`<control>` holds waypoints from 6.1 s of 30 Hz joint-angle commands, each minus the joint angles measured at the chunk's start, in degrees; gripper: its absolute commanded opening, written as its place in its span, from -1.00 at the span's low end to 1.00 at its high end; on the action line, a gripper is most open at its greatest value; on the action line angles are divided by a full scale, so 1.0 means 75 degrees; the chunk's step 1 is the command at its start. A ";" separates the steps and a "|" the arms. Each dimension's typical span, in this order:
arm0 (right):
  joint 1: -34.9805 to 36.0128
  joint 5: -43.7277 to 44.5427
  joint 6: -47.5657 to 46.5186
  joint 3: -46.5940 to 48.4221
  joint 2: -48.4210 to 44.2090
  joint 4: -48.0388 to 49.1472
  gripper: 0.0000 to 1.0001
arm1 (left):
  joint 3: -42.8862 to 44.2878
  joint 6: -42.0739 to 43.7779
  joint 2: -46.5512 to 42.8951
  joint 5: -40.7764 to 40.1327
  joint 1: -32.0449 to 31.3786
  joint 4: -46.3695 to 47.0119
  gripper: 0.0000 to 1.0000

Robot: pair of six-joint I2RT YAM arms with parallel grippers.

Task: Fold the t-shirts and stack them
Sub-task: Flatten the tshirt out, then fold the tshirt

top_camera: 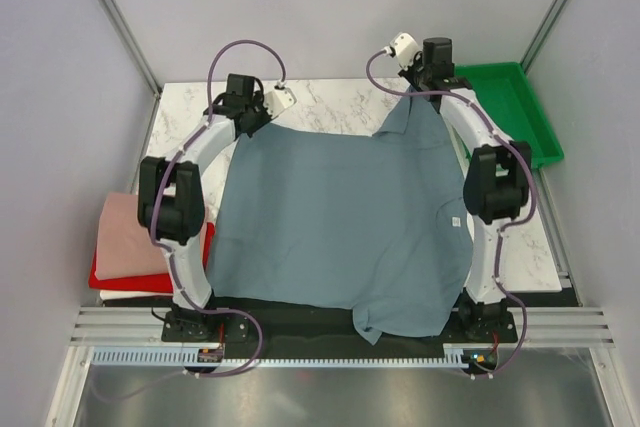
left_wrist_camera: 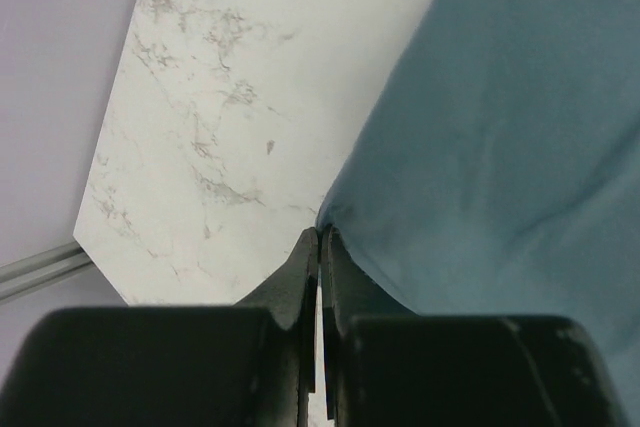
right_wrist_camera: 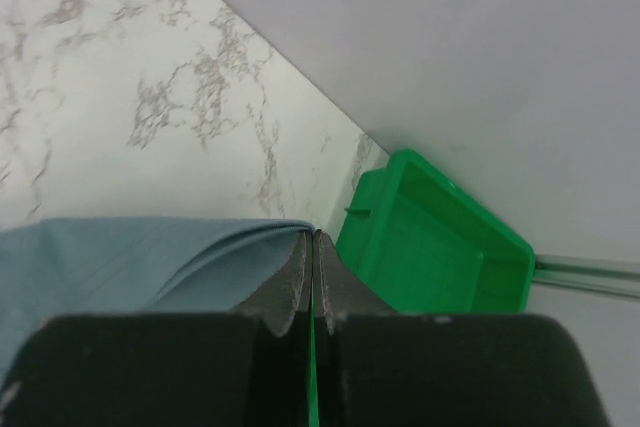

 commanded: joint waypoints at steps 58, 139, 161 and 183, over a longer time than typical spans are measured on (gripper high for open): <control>0.0128 0.0749 -0.0400 0.4420 0.1963 0.2697 -1.00 | 0.2000 -0.0148 0.0190 -0.0250 0.0599 0.2872 -0.95; -0.0364 -0.0327 0.1616 -0.2624 -0.3219 -0.1840 -1.00 | 0.0452 0.0450 0.0565 0.0865 0.1455 0.0939 -0.95; -0.0341 -0.1067 0.1944 -0.3691 -0.4145 -0.2297 -1.00 | -0.0497 0.0403 0.0271 0.0654 0.1466 0.1161 -0.95; -0.0294 -0.1173 0.2026 -0.3153 -0.3739 -0.2509 -0.43 | -0.0194 -0.0286 -0.0129 0.1076 0.1595 0.0729 -0.15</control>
